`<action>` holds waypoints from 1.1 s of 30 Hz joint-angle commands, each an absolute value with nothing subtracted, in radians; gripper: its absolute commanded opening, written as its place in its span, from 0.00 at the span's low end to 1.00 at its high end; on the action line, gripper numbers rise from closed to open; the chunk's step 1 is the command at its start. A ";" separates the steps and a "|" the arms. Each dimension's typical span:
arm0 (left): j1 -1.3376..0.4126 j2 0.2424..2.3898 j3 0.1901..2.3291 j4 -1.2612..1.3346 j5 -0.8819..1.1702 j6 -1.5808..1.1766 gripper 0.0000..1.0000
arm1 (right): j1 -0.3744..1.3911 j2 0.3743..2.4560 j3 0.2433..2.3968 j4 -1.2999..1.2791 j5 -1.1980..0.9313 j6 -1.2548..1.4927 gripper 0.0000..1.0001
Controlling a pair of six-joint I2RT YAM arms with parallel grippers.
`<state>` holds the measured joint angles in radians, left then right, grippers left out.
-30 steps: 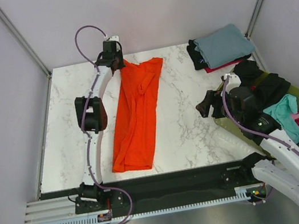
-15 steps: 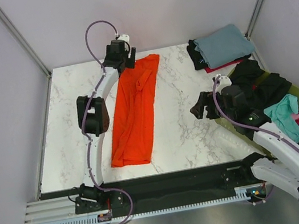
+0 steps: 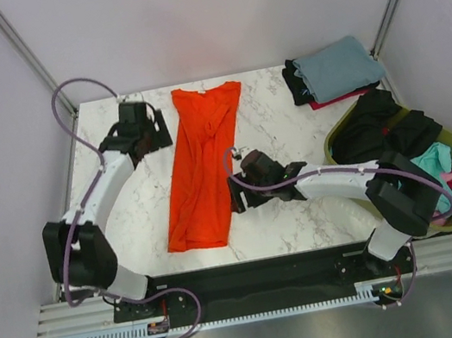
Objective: Fold and stack the t-shirts
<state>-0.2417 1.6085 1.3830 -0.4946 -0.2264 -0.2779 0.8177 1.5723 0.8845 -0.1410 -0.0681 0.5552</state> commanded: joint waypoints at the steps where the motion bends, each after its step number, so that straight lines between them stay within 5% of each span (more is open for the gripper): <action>1: -0.255 1.457 1.173 -0.578 -0.206 -0.420 0.84 | 0.874 1.636 0.934 -0.084 -0.052 0.606 0.77; 6: -0.291 1.201 0.895 -0.621 -0.074 -0.497 0.73 | 0.916 1.622 0.879 -0.089 0.023 0.632 0.77; 15: -0.439 0.996 0.764 -0.810 -0.107 -0.678 0.68 | 0.908 1.407 0.718 -0.149 0.149 0.641 0.82; 33: -0.551 1.233 0.698 -0.762 -0.253 -0.767 0.67 | 0.894 1.079 0.578 -0.258 0.166 0.640 0.84</action>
<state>-0.5457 1.2175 0.7013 -0.7898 -0.1867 -0.7273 0.8989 1.1313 0.5915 -0.2287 0.1383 0.6365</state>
